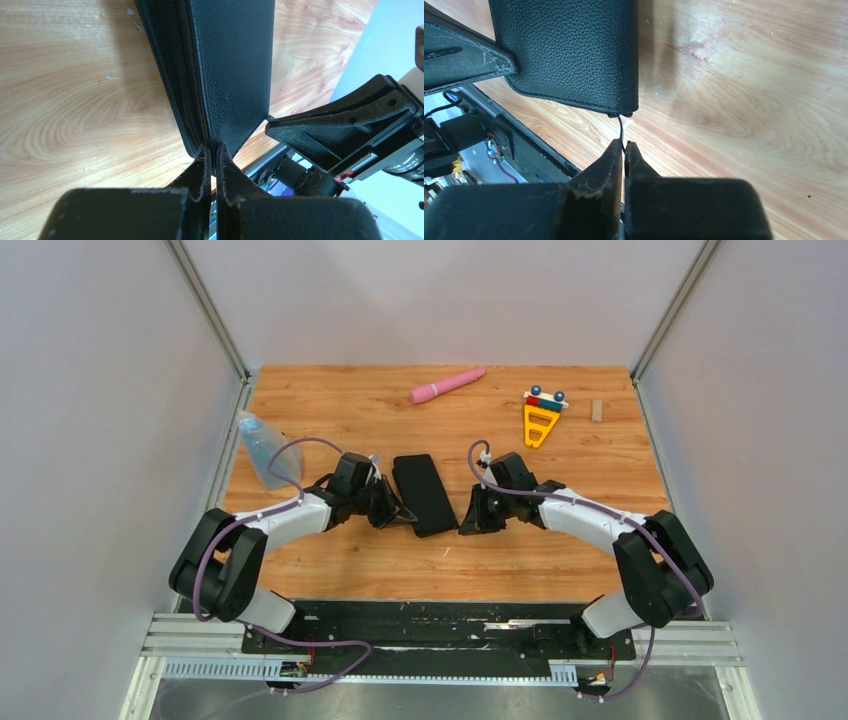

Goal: Sort the hair-cutting tools

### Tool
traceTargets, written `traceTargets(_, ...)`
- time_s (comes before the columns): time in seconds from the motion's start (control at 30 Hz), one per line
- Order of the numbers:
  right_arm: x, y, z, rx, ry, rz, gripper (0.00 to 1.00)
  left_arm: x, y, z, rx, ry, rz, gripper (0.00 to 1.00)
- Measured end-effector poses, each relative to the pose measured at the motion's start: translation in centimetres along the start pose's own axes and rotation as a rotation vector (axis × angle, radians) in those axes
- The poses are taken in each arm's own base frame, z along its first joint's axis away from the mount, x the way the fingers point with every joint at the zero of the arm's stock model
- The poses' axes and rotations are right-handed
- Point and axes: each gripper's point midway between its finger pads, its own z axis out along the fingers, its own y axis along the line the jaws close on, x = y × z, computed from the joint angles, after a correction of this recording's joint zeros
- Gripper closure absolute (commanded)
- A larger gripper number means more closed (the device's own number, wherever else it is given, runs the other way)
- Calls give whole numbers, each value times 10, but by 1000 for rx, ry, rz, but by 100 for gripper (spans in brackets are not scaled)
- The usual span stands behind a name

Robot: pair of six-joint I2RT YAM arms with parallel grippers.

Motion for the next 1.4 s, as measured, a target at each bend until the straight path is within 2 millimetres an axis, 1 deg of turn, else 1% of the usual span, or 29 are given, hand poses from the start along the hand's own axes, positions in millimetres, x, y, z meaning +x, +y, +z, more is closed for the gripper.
traceTargets(0.07,-4,0,-3,-20,-4,11,100,-1,-4,0,17,4,15,100)
traceTargets(0.23,-1,3,-5,-43,17,9,100,3,-3,-1,27,26,47,100)
traceTargets(0.27,0,3,-5,-46,18,7,99,4,-3,-1,27,30,51,100)
traceTargets(0.3,0,3,-6,-47,17,5,94,4,-2,0,27,34,54,100)
traceTargets(0.33,0,4,-7,-49,15,1,87,5,-2,0,28,39,56,100)
traceTargets(0.4,-1,4,-12,-45,-2,-10,61,8,-1,1,30,53,65,100)
traceTargets(0.43,-4,0,-17,-24,-22,-15,50,9,2,2,19,55,76,100)
traceTargets(0.47,-8,-4,-23,-9,-48,-10,43,11,5,3,7,65,83,100)
traceTargets(0.5,-11,-6,-28,3,-71,-7,37,13,8,5,-1,73,89,100)
traceTargets(0.57,-21,-9,-40,27,-134,-17,30,17,11,8,-14,86,100,100)
traceTargets(0.63,-31,-9,-54,46,-203,-36,26,20,8,10,-14,98,118,100)
traceTargets(0.73,-42,-7,-75,72,-293,-61,22,26,-2,13,-1,111,170,100)
traceTargets(0.77,-45,-7,-81,82,-320,-67,21,30,-6,14,2,118,194,97)
traceTargets(0.8,-48,-7,-89,96,-352,-74,17,31,-9,14,4,120,208,95)
traceTargets(0.83,-51,-8,-97,113,-383,-78,15,38,-13,15,5,134,235,87)
traceTargets(0.87,-54,-9,-107,132,-419,-82,13,42,-15,15,6,142,255,75)
traceTargets(0.9,-58,-9,-117,146,-460,-87,12,46,-16,16,2,149,270,68)
traceTargets(0.93,-61,-10,-128,161,-501,-91,11,48,-15,16,-4,153,284,49)
traceTargets(0.97,-65,-9,-140,170,-547,-98,10,51,-12,16,-17,159,295,40)
traceTargets(1.0,-68,-8,-151,177,-591,-106,10,52,-9,15,-29,160,309,25)
traceTargets(1.03,-71,-7,-165,185,-644,-112,8,53,-6,13,-45,158,314,18)
traceTargets(1.07,-75,-6,-179,193,-702,-119,6,52,-3,10,-67,147,321,6)
traceTargets(1.1,-77,-5,-191,198,-746,-123,4,50,-2,6,-79,134,333,3)
traceTargets(1.13,-79,-5,-207,210,-807,-127,1,48,0,1,-95,119,347,1)
traceTargets(1.17,-80,-6,-219,220,-851,-128,0,43,0,-7,-122,92,361,1)
traceTargets(1.2,-80,-7,-231,233,-896,-127,0,40,-2,-14,-133,71,374,0)
traceTargets(1.27,-80,-10,-254,256,-978,-124,0,26,-13,-33,-154,-7,417,0)
traceTargets(1.33,-79,-14,-275,286,-1057,-117,0,6,-30,-62,-162,-133,474,0)
traceTargets(1.4,-77,-19,-294,321,-1121,-113,0,-16,-51,-101,-155,-292,530,0)
